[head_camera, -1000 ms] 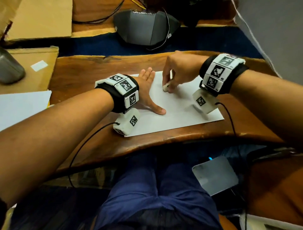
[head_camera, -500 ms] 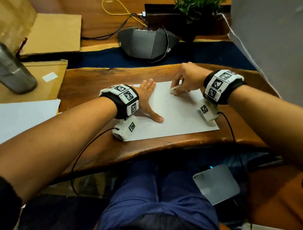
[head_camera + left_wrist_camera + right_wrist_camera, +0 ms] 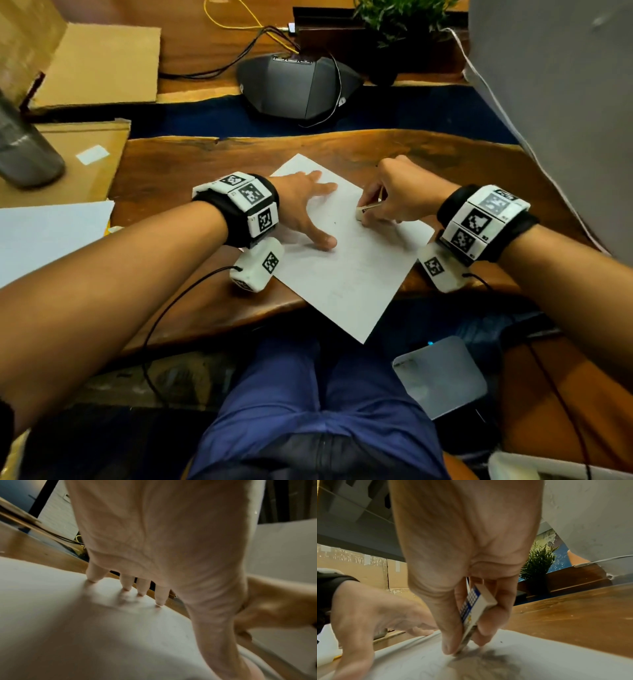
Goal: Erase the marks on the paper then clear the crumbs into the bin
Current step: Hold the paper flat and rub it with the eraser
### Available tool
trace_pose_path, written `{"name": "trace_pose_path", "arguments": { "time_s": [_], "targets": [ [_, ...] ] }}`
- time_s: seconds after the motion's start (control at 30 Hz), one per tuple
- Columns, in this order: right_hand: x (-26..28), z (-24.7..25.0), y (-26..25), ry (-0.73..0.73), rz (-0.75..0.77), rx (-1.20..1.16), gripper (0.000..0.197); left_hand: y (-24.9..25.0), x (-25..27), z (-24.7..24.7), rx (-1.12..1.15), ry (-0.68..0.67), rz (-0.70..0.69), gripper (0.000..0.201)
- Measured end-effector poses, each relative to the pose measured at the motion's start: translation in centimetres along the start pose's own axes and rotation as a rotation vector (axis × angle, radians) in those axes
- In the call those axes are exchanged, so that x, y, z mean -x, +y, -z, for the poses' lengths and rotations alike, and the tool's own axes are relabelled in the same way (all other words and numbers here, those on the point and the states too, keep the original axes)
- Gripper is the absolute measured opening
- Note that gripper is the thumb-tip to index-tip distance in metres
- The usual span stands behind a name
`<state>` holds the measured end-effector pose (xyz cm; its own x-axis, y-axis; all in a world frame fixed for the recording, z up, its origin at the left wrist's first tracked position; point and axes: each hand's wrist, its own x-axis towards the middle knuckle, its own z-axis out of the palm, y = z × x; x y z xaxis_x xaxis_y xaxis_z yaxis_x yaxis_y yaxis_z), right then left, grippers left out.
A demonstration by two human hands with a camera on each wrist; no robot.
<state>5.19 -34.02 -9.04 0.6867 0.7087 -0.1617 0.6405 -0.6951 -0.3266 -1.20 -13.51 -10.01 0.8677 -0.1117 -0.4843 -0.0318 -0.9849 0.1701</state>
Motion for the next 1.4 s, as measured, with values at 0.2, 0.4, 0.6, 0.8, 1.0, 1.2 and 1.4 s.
{"name": "trace_pose_path", "arguments": {
  "time_s": [0.2, 0.4, 0.6, 0.8, 1.0, 1.2, 1.4],
  "targets": [
    [-1.4, 0.3, 0.2, 0.144, -0.056, -0.029, 0.015, 0.4, -0.7, -0.8, -0.063, -0.023, 0.018, 0.137],
    [-0.4, -1.1, -2.2, 0.018, 0.114, 0.015, 0.015, 0.7, -0.4, -0.6, -0.102, -0.035, 0.017, 0.133],
    [-1.6, -0.2, -1.2, 0.129, -0.008, 0.008, 0.011, 0.6, -0.4, -0.7, -0.105, -0.034, 0.006, 0.142],
    [-1.6, 0.5, -0.9, 0.099, -0.052, -0.031, 0.012, 0.5, -0.5, -0.7, -0.094, -0.04, 0.0, 0.143],
    [-0.8, -1.2, -3.2, -0.03, 0.129, 0.031, 0.008, 0.4, -0.3, -0.7, -0.108, -0.039, 0.0, 0.141],
    [-2.1, -0.2, -1.3, 0.136, -0.047, -0.034, 0.011, 0.2, -0.4, -1.0, -0.094, -0.02, -0.006, 0.143],
    [-2.5, 0.6, -1.0, 0.087, -0.06, -0.043, 0.012, 0.2, -0.5, -0.9, -0.096, -0.036, -0.013, 0.144]
  ]
}}
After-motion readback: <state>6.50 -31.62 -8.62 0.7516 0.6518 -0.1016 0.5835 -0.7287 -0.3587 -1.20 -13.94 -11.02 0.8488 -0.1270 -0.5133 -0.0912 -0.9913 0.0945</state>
